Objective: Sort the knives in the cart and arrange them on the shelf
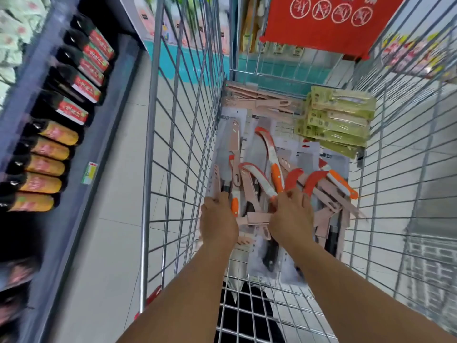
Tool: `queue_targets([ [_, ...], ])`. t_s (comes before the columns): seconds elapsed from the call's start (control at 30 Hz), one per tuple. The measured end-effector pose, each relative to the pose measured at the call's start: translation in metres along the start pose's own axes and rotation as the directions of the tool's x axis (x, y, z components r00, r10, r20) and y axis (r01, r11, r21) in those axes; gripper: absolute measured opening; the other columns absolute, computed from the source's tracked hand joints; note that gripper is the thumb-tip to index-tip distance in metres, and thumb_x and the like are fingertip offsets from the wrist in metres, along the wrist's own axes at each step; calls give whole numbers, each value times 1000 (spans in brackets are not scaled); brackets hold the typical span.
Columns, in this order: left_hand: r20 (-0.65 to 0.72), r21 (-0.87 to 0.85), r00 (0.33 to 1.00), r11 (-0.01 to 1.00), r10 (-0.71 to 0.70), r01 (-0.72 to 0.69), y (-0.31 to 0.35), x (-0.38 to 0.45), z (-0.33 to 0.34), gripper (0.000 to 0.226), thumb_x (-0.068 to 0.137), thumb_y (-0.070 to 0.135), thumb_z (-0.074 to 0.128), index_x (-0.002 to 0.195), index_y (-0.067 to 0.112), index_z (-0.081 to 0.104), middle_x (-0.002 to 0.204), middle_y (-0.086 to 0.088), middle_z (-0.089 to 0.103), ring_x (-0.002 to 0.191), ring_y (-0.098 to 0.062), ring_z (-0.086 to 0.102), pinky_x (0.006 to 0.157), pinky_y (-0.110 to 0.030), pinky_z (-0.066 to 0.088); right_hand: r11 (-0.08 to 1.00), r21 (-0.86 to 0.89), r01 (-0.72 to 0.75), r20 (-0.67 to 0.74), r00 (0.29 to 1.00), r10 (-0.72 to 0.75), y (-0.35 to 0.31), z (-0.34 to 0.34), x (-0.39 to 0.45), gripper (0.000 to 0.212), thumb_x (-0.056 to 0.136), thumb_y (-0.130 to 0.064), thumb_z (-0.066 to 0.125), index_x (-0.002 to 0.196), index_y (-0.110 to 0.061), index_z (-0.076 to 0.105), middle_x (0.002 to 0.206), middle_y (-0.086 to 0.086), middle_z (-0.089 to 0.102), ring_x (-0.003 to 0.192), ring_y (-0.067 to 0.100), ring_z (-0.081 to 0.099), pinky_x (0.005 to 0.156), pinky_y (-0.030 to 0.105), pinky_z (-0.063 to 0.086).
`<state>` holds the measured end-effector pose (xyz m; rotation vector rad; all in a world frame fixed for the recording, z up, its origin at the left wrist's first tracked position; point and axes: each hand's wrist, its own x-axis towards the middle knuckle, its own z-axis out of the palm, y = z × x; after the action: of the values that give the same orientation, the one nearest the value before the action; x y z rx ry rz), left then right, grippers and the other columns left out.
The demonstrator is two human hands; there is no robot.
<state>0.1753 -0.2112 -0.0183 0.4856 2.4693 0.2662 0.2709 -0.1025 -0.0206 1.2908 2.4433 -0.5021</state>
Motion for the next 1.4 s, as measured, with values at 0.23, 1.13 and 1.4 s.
queue_targets([
  [0.23, -6, -41, 1000, 999, -27, 27, 2, 9, -11, 47, 91, 15, 51, 135, 16, 33, 118, -14, 47, 101, -32, 53, 79, -42, 49, 984, 73, 162, 79, 983, -167, -18, 14, 2, 36, 88, -30, 51, 122, -16, 50, 122, 6, 51, 116, 28, 43, 99, 37, 34],
  [1.13, -16, -26, 998, 997, -68, 68, -7, -10, -25, 21, 99, 31, 43, 98, 13, 54, 92, -4, 57, 79, -24, 54, 62, -32, 38, 923, 385, 22, 43, 998, -42, 1, 6, -7, 10, 93, -11, 45, 102, -11, 49, 106, 9, 50, 94, 26, 47, 71, 31, 34],
  [1.4, 52, -231, 983, 956, -175, 182, 3, -7, -29, 21, 96, 18, 47, 98, 7, 65, 86, -6, 60, 75, -23, 53, 62, -27, 37, 949, 309, -57, 147, 989, 12, -26, 22, -4, 38, 89, -4, 46, 126, -1, 41, 122, 20, 52, 107, 36, 53, 72, 37, 41],
])
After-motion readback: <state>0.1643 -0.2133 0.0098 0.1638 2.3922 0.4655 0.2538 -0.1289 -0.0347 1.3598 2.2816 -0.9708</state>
